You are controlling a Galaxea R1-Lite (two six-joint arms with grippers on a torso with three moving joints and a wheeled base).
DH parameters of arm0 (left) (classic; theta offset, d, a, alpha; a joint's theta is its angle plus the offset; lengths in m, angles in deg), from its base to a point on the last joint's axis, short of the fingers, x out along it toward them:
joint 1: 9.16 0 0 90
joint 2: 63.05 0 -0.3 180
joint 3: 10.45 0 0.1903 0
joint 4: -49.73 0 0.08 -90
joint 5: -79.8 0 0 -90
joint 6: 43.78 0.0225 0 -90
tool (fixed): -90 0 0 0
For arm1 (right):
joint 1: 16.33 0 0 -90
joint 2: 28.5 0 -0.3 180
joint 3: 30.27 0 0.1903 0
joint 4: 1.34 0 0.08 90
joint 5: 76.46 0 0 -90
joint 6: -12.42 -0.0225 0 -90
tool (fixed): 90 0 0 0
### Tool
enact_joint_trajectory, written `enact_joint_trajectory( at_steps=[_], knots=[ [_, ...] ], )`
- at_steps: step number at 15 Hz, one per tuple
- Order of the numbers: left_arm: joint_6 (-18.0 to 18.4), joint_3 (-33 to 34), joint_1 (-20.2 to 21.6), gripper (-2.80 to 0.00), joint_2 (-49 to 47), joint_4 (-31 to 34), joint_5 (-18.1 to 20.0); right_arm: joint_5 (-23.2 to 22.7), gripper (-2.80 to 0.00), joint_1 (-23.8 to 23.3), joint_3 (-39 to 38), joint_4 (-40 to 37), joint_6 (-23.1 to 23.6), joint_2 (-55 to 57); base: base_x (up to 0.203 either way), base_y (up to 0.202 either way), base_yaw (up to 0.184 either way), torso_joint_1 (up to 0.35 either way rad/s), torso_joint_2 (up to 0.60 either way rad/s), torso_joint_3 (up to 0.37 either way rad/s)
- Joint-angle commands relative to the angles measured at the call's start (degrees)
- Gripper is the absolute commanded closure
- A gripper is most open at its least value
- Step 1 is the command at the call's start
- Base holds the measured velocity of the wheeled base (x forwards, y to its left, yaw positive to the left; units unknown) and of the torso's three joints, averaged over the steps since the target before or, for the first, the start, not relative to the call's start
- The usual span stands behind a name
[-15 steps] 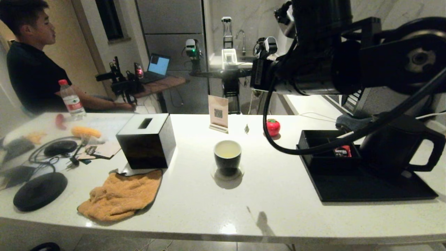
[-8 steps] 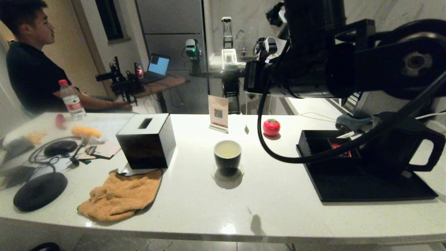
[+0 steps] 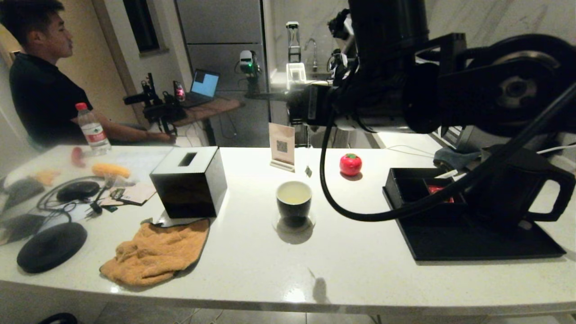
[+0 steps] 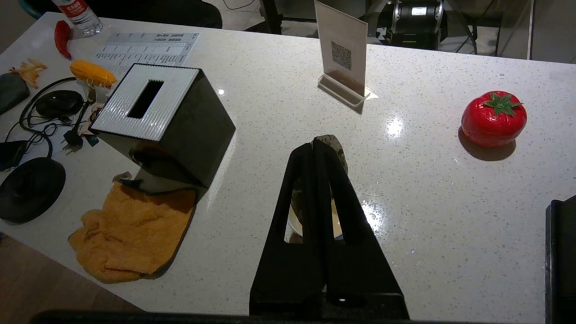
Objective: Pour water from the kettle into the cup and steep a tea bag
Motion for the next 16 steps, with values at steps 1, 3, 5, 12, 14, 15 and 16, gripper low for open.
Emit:
enact_joint_trajectory(
  at_steps=[1,3,5,12,14,15,16],
  knots=[
    [-0.02,-1.43,0.04,0.0,-6.22,0.0,1.45,0.12,0.0,0.04,0.07,0.04,-0.08,0.42,0.0,0.0,0.0,0.0,0.0,0.0],
    [-0.02,-2.46,0.05,0.0,-11.18,-1.35,3.53,0.12,0.0,0.04,0.07,0.04,-0.08,0.68,0.0,0.0,0.0,0.0,0.0,0.0],
    [0.0,-3.35,0.05,0.0,-17.52,-5.09,5.28,0.03,0.0,0.04,0.13,0.28,-0.02,0.86,0.0,0.0,0.0,0.0,0.0,0.0],
    [-0.1,-12.59,-2.65,0.0,-40.26,-15.85,10.04,-0.15,0.0,0.04,0.16,4.08,3.97,1.3,0.0,0.0,0.0,0.0,0.0,0.0],
    [-0.2,-14.39,-6.26,0.0,-45.55,-20.42,10.16,-0.15,0.0,0.04,0.9,4.01,3.97,1.2,0.0,0.0,0.0,0.0,0.0,0.0],
    [-0.23,-15.21,-7.75,0.0,-48.15,-22.92,10.07,-0.15,0.0,0.04,1.3,3.99,3.97,1.21,0.0,0.0,0.0,0.0,0.0,0.0],
    [-0.24,-16.14,-8.98,0.0,-50.84,-25.2,9.98,-0.15,0.0,0.04,1.39,3.99,3.97,1.21,0.0,0.0,0.0,0.0,0.0,0.0]
  ],
)
